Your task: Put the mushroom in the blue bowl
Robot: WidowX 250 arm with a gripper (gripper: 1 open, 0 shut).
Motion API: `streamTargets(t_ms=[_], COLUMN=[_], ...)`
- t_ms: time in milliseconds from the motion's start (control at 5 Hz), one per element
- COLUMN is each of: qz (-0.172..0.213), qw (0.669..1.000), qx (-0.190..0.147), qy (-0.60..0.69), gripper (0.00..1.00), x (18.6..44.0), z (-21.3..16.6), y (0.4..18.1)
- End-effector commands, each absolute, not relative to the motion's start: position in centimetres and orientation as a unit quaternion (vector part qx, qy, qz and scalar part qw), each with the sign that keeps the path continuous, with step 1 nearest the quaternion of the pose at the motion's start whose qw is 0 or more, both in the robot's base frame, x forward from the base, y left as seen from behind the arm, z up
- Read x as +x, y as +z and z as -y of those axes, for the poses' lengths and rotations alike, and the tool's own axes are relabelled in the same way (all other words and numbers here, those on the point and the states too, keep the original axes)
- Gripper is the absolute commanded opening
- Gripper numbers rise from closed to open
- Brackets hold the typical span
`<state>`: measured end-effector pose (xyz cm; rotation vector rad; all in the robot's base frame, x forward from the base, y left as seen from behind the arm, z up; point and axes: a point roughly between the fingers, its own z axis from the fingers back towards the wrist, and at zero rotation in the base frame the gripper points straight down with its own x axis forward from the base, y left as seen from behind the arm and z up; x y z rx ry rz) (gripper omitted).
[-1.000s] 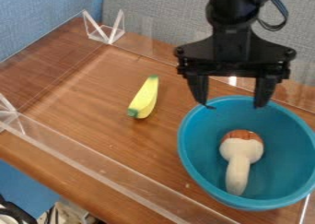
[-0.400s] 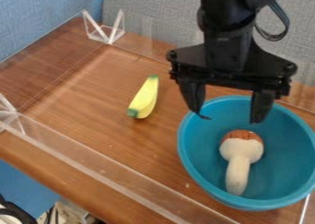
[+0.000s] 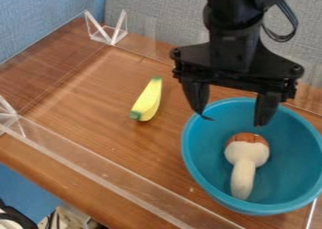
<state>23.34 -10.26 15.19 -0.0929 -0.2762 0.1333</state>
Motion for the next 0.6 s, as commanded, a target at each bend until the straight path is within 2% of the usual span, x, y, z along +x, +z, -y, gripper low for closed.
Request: streamTargets(t_ms=[0,400], qz=[0.16,0.149], qw=[0.983,0.98], qx=[-0.037,-0.025], qy=[0.083,0.129], gripper=[1.0,1.0], x=[23.76,24.09], z=[10.85,10.57], y=[17.41,17.48])
